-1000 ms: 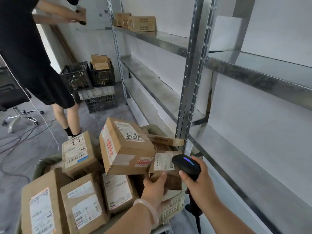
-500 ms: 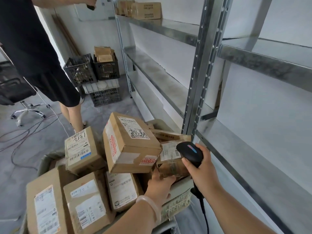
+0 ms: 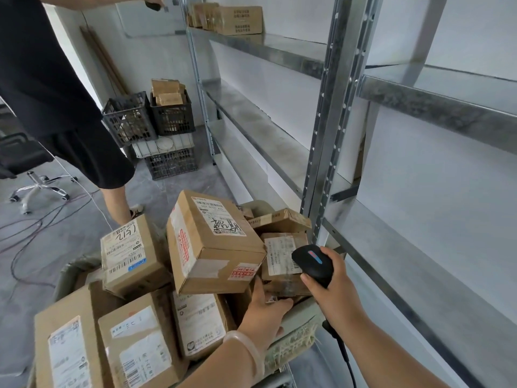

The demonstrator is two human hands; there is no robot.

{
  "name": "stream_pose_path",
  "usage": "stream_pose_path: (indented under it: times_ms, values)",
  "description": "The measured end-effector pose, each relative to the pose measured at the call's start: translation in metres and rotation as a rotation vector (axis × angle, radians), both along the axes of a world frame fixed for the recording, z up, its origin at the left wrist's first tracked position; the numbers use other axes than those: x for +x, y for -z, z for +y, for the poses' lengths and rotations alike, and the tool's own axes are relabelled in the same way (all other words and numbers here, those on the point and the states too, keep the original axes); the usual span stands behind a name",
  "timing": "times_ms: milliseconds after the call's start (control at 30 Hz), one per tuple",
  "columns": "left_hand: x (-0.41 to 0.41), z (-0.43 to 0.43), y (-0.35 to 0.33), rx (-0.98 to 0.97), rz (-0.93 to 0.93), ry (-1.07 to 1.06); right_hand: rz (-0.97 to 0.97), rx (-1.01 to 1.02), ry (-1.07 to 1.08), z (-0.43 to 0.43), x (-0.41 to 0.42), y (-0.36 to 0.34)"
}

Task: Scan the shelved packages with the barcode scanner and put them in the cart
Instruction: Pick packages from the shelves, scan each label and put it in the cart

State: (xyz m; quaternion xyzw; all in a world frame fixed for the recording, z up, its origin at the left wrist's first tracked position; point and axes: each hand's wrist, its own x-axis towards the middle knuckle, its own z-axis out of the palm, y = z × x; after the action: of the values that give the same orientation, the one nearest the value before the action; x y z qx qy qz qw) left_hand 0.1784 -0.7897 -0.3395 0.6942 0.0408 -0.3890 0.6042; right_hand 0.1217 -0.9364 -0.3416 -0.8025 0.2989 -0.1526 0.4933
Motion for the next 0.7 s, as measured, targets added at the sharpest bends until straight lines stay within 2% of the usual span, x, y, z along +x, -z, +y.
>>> stream_pose_path:
  times_ms: [700]
  values:
    - [-0.006, 0.005, -0.006, 0.075, -0.141, 0.063, 0.009, -0.019, 0.035, 0.001, -0.015, -0.005]
